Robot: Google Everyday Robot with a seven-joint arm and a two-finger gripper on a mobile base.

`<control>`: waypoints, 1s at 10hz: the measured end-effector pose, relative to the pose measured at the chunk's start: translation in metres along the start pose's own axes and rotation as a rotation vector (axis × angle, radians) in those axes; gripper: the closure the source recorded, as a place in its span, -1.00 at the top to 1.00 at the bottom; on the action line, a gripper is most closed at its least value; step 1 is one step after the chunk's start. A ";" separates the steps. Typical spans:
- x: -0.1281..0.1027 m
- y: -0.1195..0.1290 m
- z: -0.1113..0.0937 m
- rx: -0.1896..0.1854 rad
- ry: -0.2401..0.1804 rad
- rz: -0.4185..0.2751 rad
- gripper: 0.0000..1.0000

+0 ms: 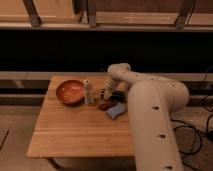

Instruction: Place the eraser in the ceramic cup

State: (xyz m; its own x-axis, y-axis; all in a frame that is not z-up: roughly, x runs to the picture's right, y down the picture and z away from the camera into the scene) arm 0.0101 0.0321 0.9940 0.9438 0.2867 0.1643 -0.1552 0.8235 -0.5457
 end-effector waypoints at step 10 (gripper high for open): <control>-0.110 -0.074 -0.104 0.232 -0.253 -0.153 -1.00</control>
State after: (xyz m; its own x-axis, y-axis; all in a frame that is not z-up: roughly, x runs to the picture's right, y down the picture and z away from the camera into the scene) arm -0.0523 -0.1110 0.9308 0.8635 0.2400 0.4435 -0.1074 0.9468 -0.3033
